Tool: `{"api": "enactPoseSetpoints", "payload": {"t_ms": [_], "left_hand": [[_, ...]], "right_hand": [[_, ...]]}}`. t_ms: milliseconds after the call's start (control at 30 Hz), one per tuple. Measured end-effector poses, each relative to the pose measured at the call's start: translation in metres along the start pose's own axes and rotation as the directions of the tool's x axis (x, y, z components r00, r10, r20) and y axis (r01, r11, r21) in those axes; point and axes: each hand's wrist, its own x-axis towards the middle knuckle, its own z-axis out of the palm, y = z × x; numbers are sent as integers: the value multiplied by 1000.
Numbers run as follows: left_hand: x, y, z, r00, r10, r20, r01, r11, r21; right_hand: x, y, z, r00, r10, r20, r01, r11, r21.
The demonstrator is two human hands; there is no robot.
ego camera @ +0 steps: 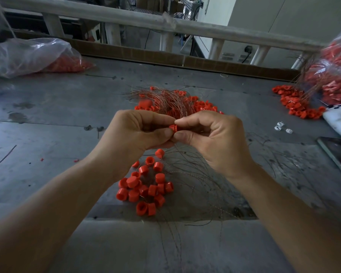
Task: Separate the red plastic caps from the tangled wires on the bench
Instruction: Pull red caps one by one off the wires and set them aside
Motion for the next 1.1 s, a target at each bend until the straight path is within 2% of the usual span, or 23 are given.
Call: {"api": "enactPoseSetpoints", "payload": {"t_ms": [267, 433, 633, 900, 1033, 1100], "left_hand": [[0, 2, -2, 997, -66, 48, 70, 993, -95], [1, 0, -3, 998, -49, 38, 51, 996, -69], [1, 1, -6, 989, -55, 138, 75, 986, -146], [2, -3, -6, 984, -63, 164, 87, 986, -144], [3, -2, -11, 966, -77, 248, 108, 988, -113], [2, -1, -12, 953, -85, 290, 122, 986, -111]], "right_hand": [[0, 0, 1, 1000, 3, -2, -3, 998, 69], [-2, -2, 1, 997, -74, -25, 73, 997, -11], [0, -2, 0, 985, -159, -71, 157, 987, -35], [3, 3, -4, 977, -212, -8, 211, 975, -64], [3, 2, -6, 990, -102, 94, 97, 994, 53], [4, 0, -9, 983, -67, 172, 58, 997, 54]]}}
